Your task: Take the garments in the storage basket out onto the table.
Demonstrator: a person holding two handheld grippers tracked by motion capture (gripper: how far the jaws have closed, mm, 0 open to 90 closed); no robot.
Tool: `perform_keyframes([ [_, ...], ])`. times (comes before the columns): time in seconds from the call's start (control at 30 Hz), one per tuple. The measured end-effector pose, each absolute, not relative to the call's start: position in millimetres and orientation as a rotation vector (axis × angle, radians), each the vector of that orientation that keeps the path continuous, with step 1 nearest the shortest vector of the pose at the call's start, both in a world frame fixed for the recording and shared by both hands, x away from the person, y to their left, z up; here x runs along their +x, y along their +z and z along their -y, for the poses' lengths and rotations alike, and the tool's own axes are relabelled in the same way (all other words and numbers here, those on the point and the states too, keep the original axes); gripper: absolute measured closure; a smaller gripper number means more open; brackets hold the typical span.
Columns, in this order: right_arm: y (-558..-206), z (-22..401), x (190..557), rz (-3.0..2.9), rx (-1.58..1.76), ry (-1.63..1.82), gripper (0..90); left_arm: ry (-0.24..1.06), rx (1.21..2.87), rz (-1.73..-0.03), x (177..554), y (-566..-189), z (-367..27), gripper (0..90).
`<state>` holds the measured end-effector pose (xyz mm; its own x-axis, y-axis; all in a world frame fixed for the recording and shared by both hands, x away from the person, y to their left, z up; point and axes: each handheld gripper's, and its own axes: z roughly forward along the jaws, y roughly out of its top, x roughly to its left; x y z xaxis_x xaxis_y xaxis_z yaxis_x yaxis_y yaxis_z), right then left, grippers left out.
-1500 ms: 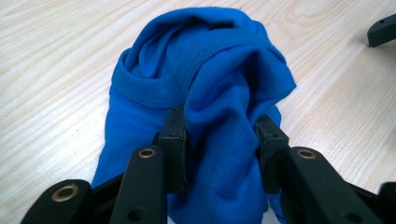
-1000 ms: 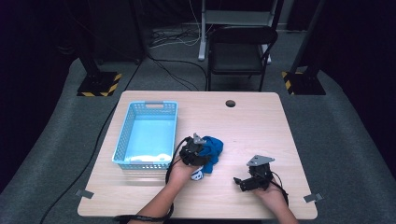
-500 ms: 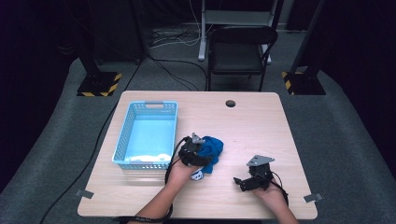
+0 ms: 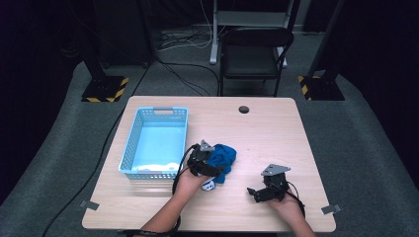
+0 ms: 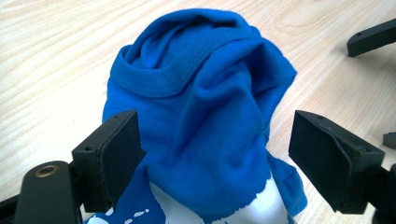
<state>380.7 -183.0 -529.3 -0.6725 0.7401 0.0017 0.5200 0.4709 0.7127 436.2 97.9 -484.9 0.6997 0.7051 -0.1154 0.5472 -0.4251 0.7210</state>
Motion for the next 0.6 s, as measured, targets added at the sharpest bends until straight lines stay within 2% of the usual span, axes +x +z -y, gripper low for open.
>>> perform_keyframes([
  [0.2,-529,183,381,-2.415,1.069,1.012,0.0,0.251,2.125,-0.957,432,-481,-101,12.5],
  [0.6,-529,183,381,-2.415,1.070,1.011,0.0,0.275,2.089,-0.939,423,-467,-108,11.4],
])
